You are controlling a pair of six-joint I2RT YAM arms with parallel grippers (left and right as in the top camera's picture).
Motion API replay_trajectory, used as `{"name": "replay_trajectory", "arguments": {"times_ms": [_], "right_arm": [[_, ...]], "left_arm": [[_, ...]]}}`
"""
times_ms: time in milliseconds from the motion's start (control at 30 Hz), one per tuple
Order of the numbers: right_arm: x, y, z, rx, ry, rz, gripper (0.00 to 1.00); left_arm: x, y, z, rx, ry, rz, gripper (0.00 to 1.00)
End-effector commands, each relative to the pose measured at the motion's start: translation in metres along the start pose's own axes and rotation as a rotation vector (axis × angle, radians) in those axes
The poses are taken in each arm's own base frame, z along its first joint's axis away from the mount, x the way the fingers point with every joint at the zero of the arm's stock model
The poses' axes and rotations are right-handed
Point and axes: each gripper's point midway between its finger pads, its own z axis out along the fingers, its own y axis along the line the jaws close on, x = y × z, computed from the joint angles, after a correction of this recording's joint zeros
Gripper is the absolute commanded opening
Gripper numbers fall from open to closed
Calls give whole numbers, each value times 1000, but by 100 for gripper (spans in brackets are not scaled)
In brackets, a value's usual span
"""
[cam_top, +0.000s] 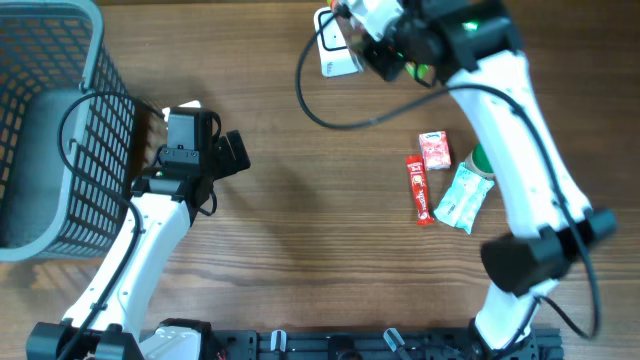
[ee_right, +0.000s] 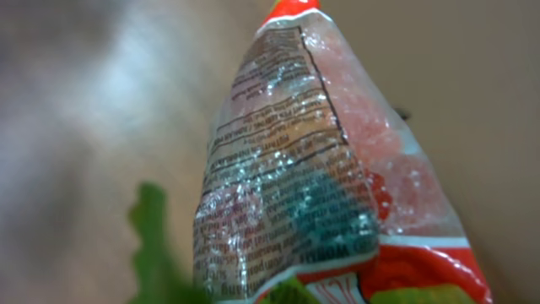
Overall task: Scan the item barcode
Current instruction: 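Lift the candy packet with the right gripper to the scanner window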
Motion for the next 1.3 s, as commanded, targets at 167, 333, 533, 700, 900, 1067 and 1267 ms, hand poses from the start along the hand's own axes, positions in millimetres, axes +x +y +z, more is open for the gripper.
{"name": "replay_trajectory", "arguments": {"times_ms": [167,333,533,700,900,1067,1267], "right_arm": [[-7,-40,87,222,41,-172,4],[-23,-46,125,382,58,-303,4],[-31,-51,160,578,135,-465,4],[-20,-42,192,634,214,-553,4],[-18,-43,194,641,222,-546,4],[-19,-40,194,645,201,-491,4],[-25,-43,190,675,151,-387,4]], "left_arm": [[-4,3,0,-17,-10,11,100],[-4,3,0,-17,-10,11,100],[-4,3,0,-17,-10,11,100],[-4,3,0,-17,-10,11,100],[-4,3,0,-17,-10,11,100],[-4,3,0,-17,-11,11,100],[-4,3,0,-17,-10,11,100]]}}
